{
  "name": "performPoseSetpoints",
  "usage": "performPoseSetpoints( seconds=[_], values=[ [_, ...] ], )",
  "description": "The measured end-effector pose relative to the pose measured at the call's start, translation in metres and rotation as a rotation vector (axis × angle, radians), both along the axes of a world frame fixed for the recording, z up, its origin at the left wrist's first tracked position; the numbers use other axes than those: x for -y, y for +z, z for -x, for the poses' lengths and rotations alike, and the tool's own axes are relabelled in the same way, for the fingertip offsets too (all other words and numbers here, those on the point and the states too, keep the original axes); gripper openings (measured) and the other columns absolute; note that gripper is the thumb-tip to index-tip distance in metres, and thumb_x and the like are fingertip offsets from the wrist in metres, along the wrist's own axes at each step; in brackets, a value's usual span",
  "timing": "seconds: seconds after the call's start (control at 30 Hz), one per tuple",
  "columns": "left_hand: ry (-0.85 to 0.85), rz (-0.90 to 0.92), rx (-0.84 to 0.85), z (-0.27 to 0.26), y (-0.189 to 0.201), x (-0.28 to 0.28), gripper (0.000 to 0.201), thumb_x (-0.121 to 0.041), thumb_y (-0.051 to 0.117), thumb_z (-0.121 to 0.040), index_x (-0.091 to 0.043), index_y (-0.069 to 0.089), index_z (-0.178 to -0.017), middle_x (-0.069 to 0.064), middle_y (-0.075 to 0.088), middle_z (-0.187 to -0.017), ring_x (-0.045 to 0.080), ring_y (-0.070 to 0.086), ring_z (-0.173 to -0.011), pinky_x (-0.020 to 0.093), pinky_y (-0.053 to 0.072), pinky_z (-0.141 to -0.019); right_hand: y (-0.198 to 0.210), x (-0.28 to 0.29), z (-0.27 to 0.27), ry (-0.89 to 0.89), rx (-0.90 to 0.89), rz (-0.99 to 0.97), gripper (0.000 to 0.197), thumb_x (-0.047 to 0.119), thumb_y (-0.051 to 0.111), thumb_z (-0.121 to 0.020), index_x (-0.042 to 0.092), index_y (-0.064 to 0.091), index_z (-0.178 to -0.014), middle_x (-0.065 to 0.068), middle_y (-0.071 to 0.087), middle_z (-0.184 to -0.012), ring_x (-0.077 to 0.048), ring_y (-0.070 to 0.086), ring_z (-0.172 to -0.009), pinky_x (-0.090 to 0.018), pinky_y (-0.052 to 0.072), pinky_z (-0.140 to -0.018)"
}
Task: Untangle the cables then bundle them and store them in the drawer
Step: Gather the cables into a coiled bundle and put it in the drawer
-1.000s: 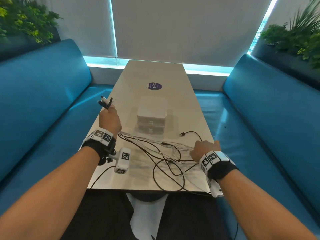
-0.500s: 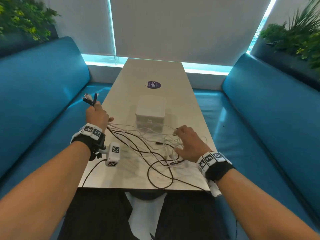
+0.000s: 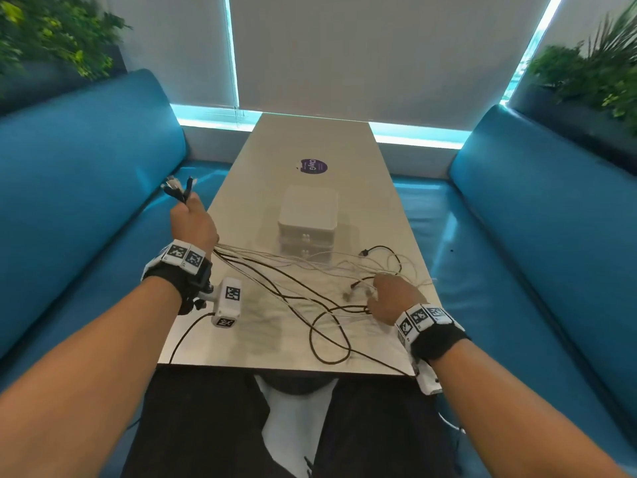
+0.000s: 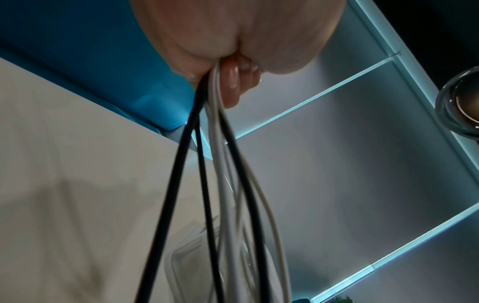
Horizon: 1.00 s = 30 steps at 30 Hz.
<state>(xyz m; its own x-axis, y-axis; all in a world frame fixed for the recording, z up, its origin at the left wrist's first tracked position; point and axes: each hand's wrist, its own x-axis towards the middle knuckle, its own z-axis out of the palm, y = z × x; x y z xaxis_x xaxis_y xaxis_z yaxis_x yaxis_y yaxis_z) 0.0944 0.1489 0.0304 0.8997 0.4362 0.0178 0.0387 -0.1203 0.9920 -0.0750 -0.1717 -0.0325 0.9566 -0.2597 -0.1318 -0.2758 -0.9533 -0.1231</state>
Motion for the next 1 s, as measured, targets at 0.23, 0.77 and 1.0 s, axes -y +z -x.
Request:
performPoseSetpoints(
  seconds=[0.23, 0.77, 1.0],
  values=[
    [0.028, 0.011, 0.024, -0.005, 0.013, 0.008, 0.05, -0.051, 0.036, -0.089, -0.008, 0.056, -0.103, 0.033, 0.063, -0.111, 0.051, 0.063, -0.093, 0.061, 0.055, -0.082, 0.021, 0.037, 0.006, -0.026, -0.089, 0.301, 0.064, 0.045, 0.074, -0.073, 0.021, 0.051, -0.128, -0.003, 0.059, -0.122, -0.028, 0.055, -0.116, -0.04, 0.049, -0.094],
    [0.088, 0.071, 0.003, -0.027, -0.018, -0.013, 0.058, -0.061, 0.036, -0.079, -0.01, 0.055, -0.097, 0.03, 0.066, -0.109, 0.048, 0.063, -0.097, 0.063, 0.053, -0.085, 0.024, 0.056, 0.029, -0.015, -0.243, 0.286, 0.036, 0.027, 0.054, -0.089, 0.038, 0.054, -0.123, 0.003, 0.065, -0.12, -0.024, 0.062, -0.108, -0.036, 0.041, -0.095],
    [0.174, 0.069, 0.034, -0.037, -0.015, -0.035, 0.063, -0.063, 0.037, -0.079, -0.006, 0.057, -0.097, 0.036, 0.062, -0.11, 0.051, 0.061, -0.097, 0.065, 0.052, -0.083, 0.016, 0.07, 0.042, -0.237, -0.22, 0.365, 0.03, 0.022, 0.043, -0.095, 0.032, 0.063, -0.114, 0.006, 0.068, -0.116, -0.019, 0.064, -0.109, -0.039, 0.04, -0.098]
  ],
)
